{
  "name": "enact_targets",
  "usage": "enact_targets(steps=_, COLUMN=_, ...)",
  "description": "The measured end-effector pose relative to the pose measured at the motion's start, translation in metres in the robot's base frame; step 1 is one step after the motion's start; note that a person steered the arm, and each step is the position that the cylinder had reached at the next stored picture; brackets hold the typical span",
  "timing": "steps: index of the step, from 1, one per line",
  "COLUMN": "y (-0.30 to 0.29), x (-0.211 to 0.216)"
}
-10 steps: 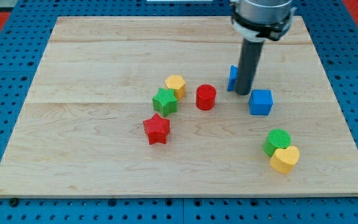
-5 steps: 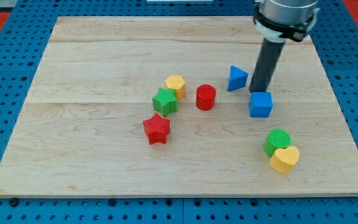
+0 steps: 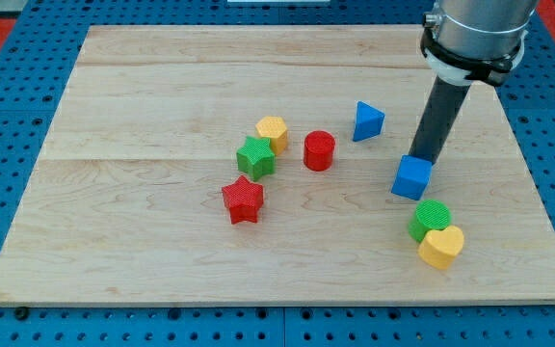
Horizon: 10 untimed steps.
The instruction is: Push the blue cube closer to the green circle
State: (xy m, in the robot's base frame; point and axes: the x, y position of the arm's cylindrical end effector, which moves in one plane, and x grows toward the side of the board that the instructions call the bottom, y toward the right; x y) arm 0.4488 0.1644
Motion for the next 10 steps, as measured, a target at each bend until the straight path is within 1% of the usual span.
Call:
enact_targets(steps=3, y=-0.007, x=-0.001)
enact_targets(steps=5, y=-0.034, x=-0.004)
enact_targets(steps=7, y=-0.026, x=-0.001)
enact_targets(steps=10, y=-0.025, x=0.015)
